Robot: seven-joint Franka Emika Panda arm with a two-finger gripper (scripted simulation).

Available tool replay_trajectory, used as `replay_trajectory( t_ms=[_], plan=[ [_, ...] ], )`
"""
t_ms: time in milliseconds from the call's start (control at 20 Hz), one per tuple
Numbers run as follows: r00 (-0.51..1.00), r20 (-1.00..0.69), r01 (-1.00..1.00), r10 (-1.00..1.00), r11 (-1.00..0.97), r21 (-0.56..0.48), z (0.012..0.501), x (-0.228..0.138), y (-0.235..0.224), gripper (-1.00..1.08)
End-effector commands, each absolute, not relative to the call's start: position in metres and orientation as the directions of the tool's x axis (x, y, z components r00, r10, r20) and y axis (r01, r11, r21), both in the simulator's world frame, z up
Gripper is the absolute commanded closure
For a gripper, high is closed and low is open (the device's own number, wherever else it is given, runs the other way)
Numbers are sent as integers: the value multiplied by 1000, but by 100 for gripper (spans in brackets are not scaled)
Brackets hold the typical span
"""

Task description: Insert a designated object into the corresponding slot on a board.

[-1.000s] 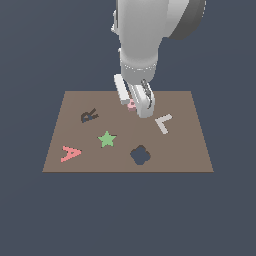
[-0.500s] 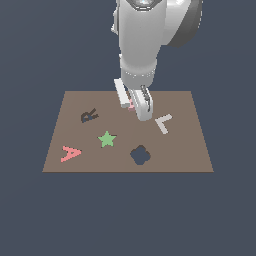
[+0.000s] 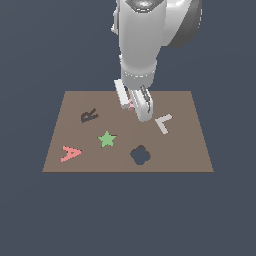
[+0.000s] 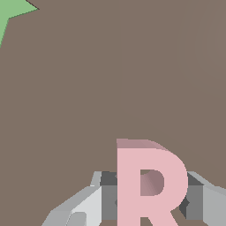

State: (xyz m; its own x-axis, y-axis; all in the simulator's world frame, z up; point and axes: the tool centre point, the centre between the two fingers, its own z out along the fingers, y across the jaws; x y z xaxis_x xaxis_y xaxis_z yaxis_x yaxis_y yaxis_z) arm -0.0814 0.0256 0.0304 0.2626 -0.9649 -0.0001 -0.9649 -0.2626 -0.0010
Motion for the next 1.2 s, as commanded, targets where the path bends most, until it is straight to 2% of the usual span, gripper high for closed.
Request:
replay_trajectory(
  t_ms=[0,650,1150],
  plan=[
    [262,0,-965,-965,-262,0,30,-82,25,108],
    [271,0,-963,-963,-271,0,34,-80,16,108],
    [324,0,-946,-946,-324,0,36,-69,-42,108]
  ],
)
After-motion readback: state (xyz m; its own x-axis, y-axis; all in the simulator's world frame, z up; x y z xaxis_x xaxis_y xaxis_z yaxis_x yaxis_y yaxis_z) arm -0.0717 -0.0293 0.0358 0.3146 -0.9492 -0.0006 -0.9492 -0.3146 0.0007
